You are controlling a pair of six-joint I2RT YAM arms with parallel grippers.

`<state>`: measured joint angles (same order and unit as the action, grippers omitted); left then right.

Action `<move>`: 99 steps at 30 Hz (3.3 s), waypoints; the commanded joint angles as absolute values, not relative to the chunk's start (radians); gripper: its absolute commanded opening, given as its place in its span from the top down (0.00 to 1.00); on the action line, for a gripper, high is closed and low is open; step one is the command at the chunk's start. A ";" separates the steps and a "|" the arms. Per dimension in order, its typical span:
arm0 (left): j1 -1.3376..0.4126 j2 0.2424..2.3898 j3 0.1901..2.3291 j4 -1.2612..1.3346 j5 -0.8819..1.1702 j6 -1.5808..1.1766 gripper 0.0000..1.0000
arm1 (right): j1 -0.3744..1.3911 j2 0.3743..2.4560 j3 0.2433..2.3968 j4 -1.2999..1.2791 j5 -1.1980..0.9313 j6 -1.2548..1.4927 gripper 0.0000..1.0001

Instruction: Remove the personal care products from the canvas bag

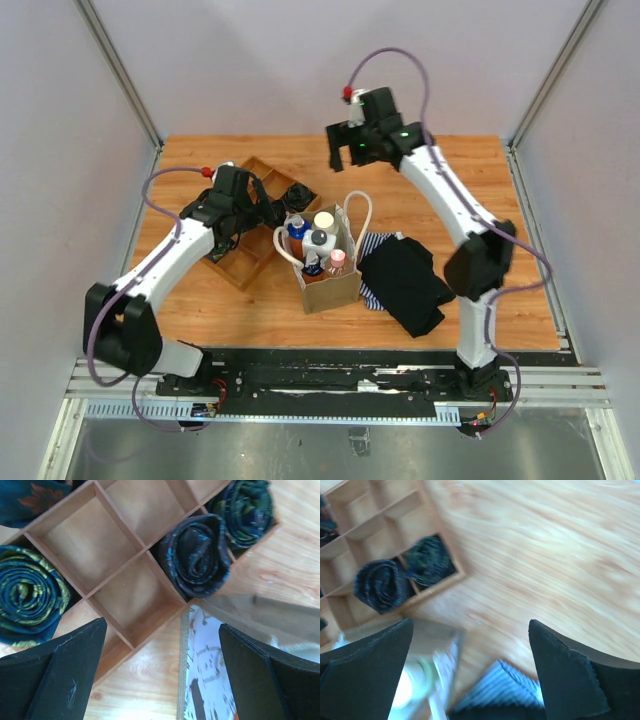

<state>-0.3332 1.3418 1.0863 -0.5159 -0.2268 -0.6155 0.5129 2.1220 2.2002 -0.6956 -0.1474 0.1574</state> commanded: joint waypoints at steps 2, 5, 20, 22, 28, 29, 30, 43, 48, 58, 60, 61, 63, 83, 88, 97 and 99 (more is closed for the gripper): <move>-0.267 1.513 1.128 -0.452 -0.166 -0.664 0.00 | 0.368 1.776 1.877 -0.803 0.101 0.183 0.02; -0.237 1.609 1.187 -0.471 -0.167 -0.666 0.00 | 0.359 1.622 1.647 -0.806 0.015 0.198 0.02; -0.134 1.970 1.390 -0.550 -0.126 -0.728 0.00 | 0.546 1.231 1.092 -0.800 -0.105 0.419 0.02; -0.130 2.022 1.434 -0.549 -0.108 -0.741 0.00 | 0.556 1.253 1.057 -0.787 -0.110 0.442 0.01; -0.097 2.164 1.613 -0.625 -0.126 -0.786 0.00 | 0.570 1.332 1.004 -0.770 -0.069 0.497 0.02; -0.079 2.180 1.633 -0.632 -0.116 -0.808 0.00 | 0.572 1.335 1.002 -0.768 -0.068 0.497 0.02; -0.054 2.196 1.645 -0.636 -0.096 -0.831 0.00 | 0.575 1.336 0.999 -0.766 -0.066 0.498 0.02; 0.216 2.230 1.688 -0.596 -0.122 -1.020 0.00 | 0.580 1.330 0.966 -0.766 -0.070 0.496 0.02; 0.249 2.249 1.789 -0.577 -0.075 -0.948 0.00 | 0.579 1.374 0.950 -0.726 -0.130 0.496 0.02; 0.087 2.008 1.768 -0.538 -0.117 -0.781 0.00 | 0.484 1.770 1.135 -0.723 -0.043 0.484 0.02; 0.005 1.915 1.731 -0.540 -0.234 -0.737 0.00 | 0.462 1.821 1.169 -0.690 -0.057 0.506 0.02; -0.024 1.867 1.704 -0.522 -0.266 -0.723 0.00 | 0.441 1.839 1.182 -0.682 -0.057 0.521 0.02; -0.063 1.783 1.662 -0.506 -0.277 -0.724 0.00 | 0.382 1.859 1.205 -0.657 -0.066 0.546 0.02; -0.115 1.238 1.185 -0.530 -0.079 -0.660 0.00 | -0.101 2.487 2.322 -0.875 0.304 0.370 0.02; -0.115 1.187 1.135 -0.544 -0.112 -0.641 0.00 | -0.041 2.250 2.143 -0.618 0.455 0.301 0.02; -0.178 1.168 1.173 -0.605 -0.138 -0.607 0.00 | 0.252 1.691 1.848 -0.651 -0.063 0.188 0.02; -0.186 1.202 1.193 -0.650 -0.136 -0.598 0.00 | 0.394 1.619 1.768 -0.666 -0.055 0.190 0.01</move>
